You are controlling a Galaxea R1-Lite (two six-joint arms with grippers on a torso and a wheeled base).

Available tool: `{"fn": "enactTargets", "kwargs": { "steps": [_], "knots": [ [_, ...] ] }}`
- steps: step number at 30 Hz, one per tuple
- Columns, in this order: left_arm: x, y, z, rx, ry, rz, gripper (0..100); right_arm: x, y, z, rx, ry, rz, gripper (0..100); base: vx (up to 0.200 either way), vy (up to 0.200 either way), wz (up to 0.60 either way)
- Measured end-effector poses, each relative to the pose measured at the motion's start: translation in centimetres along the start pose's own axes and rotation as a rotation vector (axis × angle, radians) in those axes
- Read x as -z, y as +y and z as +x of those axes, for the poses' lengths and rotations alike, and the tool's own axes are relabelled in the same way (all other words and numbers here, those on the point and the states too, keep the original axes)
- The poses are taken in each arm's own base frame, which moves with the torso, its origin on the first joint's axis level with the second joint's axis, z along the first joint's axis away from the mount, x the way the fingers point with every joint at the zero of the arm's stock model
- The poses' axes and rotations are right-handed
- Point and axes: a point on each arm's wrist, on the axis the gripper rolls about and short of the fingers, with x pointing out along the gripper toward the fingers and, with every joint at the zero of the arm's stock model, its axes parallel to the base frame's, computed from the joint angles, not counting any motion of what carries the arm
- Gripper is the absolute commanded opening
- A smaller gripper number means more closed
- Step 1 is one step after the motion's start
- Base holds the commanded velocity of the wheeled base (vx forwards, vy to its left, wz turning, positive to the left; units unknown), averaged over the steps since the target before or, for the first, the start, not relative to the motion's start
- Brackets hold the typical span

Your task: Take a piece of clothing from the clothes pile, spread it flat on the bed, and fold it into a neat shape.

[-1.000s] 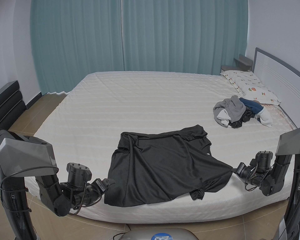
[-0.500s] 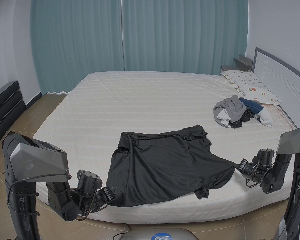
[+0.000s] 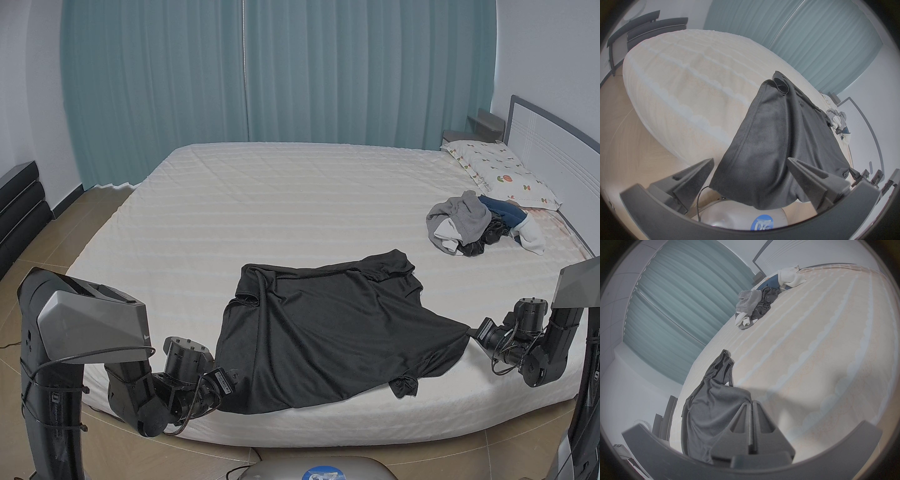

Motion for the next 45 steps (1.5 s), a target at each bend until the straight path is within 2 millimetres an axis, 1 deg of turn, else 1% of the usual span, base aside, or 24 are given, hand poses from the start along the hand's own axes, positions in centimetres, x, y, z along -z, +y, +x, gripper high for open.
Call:
{"fn": "enactTargets", "kwargs": {
  "steps": [6,16,20,26,30,33,34,40,45],
  "knots": [
    [-0.2,-0.1,0.7,-0.016,-0.029,-0.007,0,0.1,0.1,0.0,-0.002,0.003,-0.001,0,0.000,0.000,0.00],
    [-0.9,0.5,0.6,-0.053,-0.069,-0.042,0,0.1,0.2,0.0,-0.006,0.001,0.002,0,0.000,0.000,0.00],
    [-2.2,0.8,0.1,-0.057,-0.111,-0.095,0,-0.2,0.4,0.0,-0.027,-0.025,-0.005,0,0.000,0.000,0.00],
    [-5.1,2.2,-0.3,-0.070,-0.191,-0.201,0,-0.6,0.9,-0.1,-0.062,-0.064,-0.017,0,0.000,0.000,0.00],
    [-6.1,2.5,-0.2,-0.055,-0.212,-0.286,0,-0.5,1.2,0.1,-0.086,-0.082,-0.029,0,0.000,0.000,0.00],
    [-6.2,2.7,0.2,-0.049,-0.203,-0.308,0,-0.1,1.4,0.4,-0.107,-0.096,-0.041,0,0.000,0.000,0.00],
    [-6.1,2.8,0.3,-0.048,-0.200,-0.312,0,0.0,1.4,0.6,-0.116,-0.102,-0.045,100,0.000,0.000,0.00],
    [-6.1,3.0,1.0,-0.034,-0.210,-0.319,0,0.9,0.9,1.5,-0.117,-0.077,-0.045,100,0.000,0.000,0.00],
    [-5.9,3.2,1.2,-0.025,-0.219,-0.318,0,0.7,0.5,1.3,-0.112,-0.070,-0.036,100,0.000,0.000,0.00]
  ]
}}
